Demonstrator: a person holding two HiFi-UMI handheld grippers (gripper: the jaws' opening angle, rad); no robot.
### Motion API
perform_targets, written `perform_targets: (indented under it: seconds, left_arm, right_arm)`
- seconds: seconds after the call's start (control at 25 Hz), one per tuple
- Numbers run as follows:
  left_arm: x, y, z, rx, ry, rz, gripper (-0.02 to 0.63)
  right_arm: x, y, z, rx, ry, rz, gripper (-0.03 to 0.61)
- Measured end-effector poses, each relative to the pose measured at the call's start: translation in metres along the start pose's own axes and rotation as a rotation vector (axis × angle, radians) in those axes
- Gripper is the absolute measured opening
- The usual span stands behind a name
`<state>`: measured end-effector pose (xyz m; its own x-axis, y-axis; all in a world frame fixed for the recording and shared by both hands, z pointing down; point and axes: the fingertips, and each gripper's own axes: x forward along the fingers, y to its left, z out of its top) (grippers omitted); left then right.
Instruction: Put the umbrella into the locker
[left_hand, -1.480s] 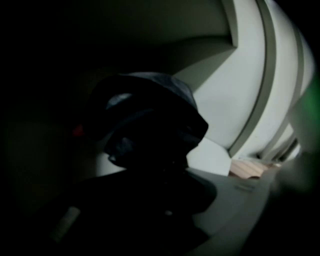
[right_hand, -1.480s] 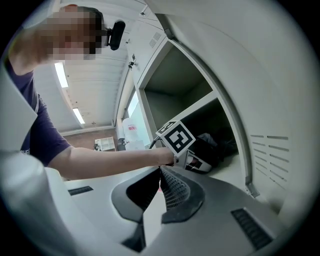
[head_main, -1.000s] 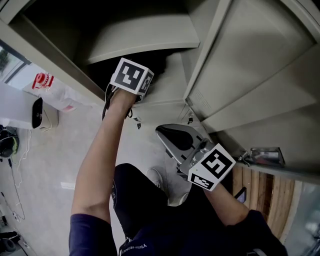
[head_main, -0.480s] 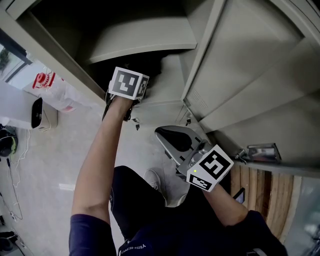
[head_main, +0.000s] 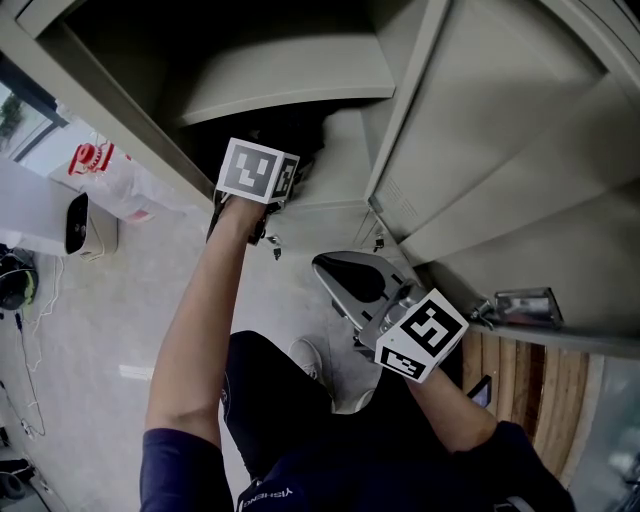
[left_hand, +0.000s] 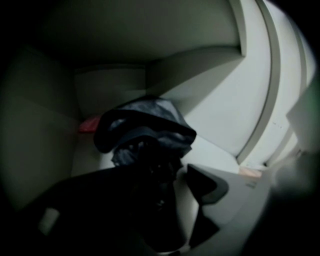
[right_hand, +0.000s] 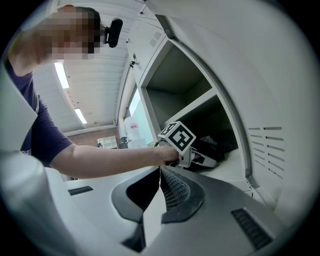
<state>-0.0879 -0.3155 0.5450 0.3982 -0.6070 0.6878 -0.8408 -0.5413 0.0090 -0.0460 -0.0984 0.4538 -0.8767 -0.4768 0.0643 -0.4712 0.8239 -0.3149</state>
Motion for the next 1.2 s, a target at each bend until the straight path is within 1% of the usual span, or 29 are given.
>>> perform_targets:
  seconds: [0.08,0.16,0.28,0.48,0.6,0.68,0.84,1.0,1.2]
  left_arm:
    - [-0.001,0.001,-0.001,0.000,-0.009,0.015,0.347]
    - [-0.006,0.002,0.000,0.001,-0.019,0.038,0.362]
    - [-0.010,0.000,-0.002,-0.004,-0.035,0.050,0.404]
    - [-0.018,-0.004,-0.001,-0.004,-0.063,0.099,0.423]
    - [-0.027,-0.007,-0.002,0.000,-0.069,0.113,0.425]
    - [-0.035,-0.009,0.004,0.013,-0.100,0.128,0.425]
    - [-0.050,-0.010,0.010,0.031,-0.135,0.163,0.425]
    - [-0.063,-0.019,0.019,0.040,-0.181,0.139,0.425]
    - [-0.087,-0.039,0.019,0.063,-0.241,0.123,0.420]
  right_arm:
    - [0.000,-0.001,0.000,-0.002,-0.001,-0.001,0.008]
    - [0.001,0.000,0.000,0.001,-0.002,0.002,0.008]
    - [0.002,0.003,-0.001,0.004,0.000,0.014,0.008]
    - [0.004,0.009,-0.006,0.014,0.009,0.032,0.008]
    - [0.004,0.012,-0.007,0.020,0.009,0.043,0.008]
    - [0.004,0.013,-0.007,0.022,0.008,0.049,0.008]
    - [0.002,0.012,-0.008,0.032,0.006,0.051,0.008]
    - [0.001,0.012,-0.007,0.039,0.001,0.052,0.008]
    - [-0.001,0.015,-0.007,0.037,0.003,0.060,0.008]
